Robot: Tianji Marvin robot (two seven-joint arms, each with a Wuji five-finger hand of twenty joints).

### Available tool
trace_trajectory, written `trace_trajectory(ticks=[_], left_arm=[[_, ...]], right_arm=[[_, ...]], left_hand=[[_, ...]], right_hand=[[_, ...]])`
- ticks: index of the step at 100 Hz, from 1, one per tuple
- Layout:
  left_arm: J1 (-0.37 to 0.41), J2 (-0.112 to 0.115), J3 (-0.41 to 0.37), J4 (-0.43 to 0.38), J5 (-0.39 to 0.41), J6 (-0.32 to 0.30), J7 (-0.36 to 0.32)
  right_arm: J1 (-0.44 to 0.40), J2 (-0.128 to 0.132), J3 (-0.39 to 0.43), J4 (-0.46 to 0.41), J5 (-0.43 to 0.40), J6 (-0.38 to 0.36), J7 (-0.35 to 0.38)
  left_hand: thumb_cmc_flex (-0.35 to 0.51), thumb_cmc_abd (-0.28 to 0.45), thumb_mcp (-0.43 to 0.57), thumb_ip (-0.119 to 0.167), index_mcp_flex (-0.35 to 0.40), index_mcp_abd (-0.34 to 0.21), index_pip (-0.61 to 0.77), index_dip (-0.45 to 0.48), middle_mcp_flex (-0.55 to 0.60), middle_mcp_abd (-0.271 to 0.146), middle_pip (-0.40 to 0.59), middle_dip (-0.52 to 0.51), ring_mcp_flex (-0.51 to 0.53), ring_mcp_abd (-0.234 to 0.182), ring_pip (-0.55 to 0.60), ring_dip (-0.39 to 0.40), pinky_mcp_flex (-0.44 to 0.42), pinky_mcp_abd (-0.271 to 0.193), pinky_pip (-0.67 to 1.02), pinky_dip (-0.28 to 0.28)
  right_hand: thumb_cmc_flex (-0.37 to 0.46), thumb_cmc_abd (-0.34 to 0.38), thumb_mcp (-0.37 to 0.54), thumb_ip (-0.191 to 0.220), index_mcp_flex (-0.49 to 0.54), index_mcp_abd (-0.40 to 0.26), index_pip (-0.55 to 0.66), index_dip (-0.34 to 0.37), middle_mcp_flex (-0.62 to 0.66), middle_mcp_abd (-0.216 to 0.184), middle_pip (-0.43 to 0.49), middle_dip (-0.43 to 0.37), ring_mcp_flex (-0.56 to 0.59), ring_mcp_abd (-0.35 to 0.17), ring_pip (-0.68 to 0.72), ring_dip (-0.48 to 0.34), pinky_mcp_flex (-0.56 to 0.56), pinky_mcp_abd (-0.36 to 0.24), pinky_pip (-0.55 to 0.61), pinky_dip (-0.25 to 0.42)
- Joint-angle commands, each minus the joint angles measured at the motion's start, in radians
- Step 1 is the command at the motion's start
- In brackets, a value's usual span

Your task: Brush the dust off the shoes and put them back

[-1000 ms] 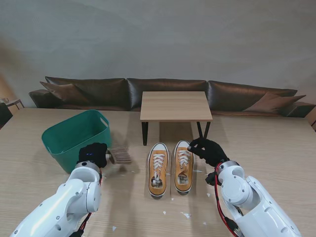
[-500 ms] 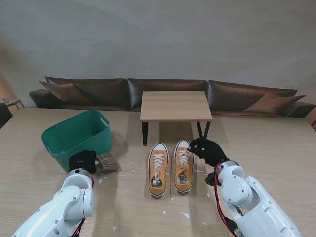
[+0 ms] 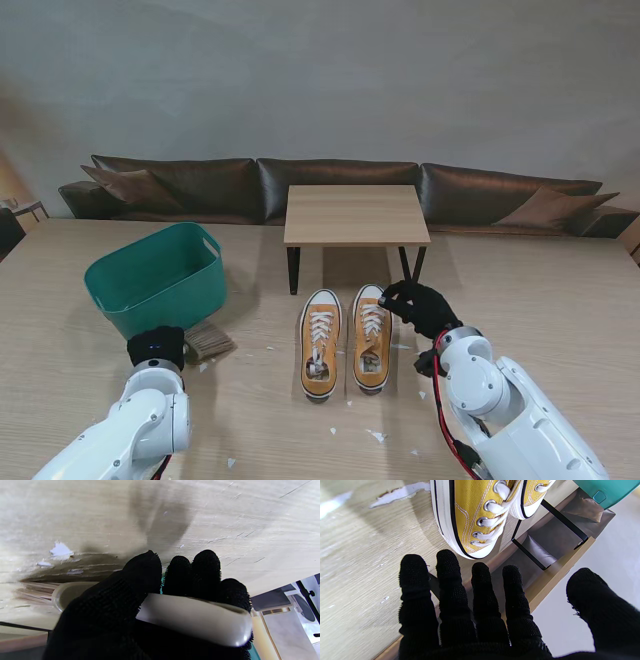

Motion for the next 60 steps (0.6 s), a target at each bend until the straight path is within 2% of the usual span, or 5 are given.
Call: trace_trajectory(ticks=[1, 27, 36, 54, 60], left_arm=[[0.005, 0.000, 0.003, 0.004, 0.005, 0.008, -0.020], [0.005, 0.003, 0.016, 0.001, 0.030, 0.036, -0.051], [0.003, 0.005, 0.022, 0.001, 0.036, 0.044, -0.067], [-0.004, 0.007, 0.041, 0.007, 0.045, 0.066, -0.085], [-0.010, 0.007, 0.052, 0.011, 0.038, 0.082, -0.078]], right_arm=[[-0.003, -0.005, -0.004, 0.000, 0.002, 0.002, 0.013], [-0.001, -0.005, -0.005, 0.004, 0.005, -0.001, 0.013], [0.000, -0.006, -0.006, 0.005, 0.007, 0.000, 0.012], [0.001, -0.007, -0.007, 0.008, 0.010, -0.001, 0.010], [0.001, -0.007, -0.007, 0.008, 0.012, -0.001, 0.009]], left_hand=[[0.010, 0.013, -0.004, -0.010, 0.024, -0.020, -0.024, -0.034, -0.026, 0.028, -0.011, -0.019, -0.054, 0.035, -0.042, -0.024, -0.041, 0.033, -0.034, -0.010], [-0.032, 0.012, -0.044, -0.012, 0.028, -0.024, -0.152, -0.093, -0.108, 0.040, 0.008, -0.119, -0.143, 0.071, -0.164, -0.094, -0.121, 0.059, -0.140, -0.040], [-0.091, 0.029, -0.103, -0.013, 0.044, -0.023, -0.201, -0.110, -0.144, 0.049, 0.052, -0.287, -0.171, 0.088, -0.179, -0.105, -0.148, 0.068, -0.161, -0.039], [-0.119, 0.036, -0.130, -0.014, 0.038, -0.020, -0.265, -0.139, -0.171, 0.061, 0.049, -0.320, -0.201, 0.099, -0.199, -0.117, -0.166, 0.078, -0.178, -0.041], [-0.132, 0.043, -0.123, -0.012, 0.043, -0.013, -0.330, -0.136, -0.183, 0.068, 0.044, -0.339, -0.218, 0.108, -0.213, -0.131, -0.179, 0.084, -0.196, -0.042]], right_hand=[[-0.006, 0.020, -0.026, 0.027, -0.020, 0.001, 0.002, -0.018, 0.009, 0.018, 0.007, -0.004, 0.004, 0.009, 0.012, 0.008, -0.260, 0.024, 0.015, 0.017], [-0.004, 0.020, -0.026, 0.027, -0.020, 0.003, 0.002, -0.018, 0.009, 0.018, 0.006, -0.005, 0.005, 0.008, 0.013, 0.008, -0.260, 0.024, 0.015, 0.017], [-0.004, 0.021, -0.026, 0.027, -0.021, 0.002, 0.002, -0.019, 0.010, 0.020, 0.007, -0.004, 0.006, 0.006, 0.013, 0.008, -0.261, 0.025, 0.015, 0.017], [-0.003, 0.021, -0.025, 0.027, -0.021, 0.003, 0.001, -0.019, 0.013, 0.021, 0.007, -0.004, 0.006, 0.007, 0.013, 0.008, -0.260, 0.025, 0.015, 0.017], [-0.003, 0.020, -0.025, 0.027, -0.020, 0.003, 0.002, -0.019, 0.012, 0.021, 0.007, -0.004, 0.006, 0.010, 0.013, 0.008, -0.260, 0.025, 0.015, 0.017]])
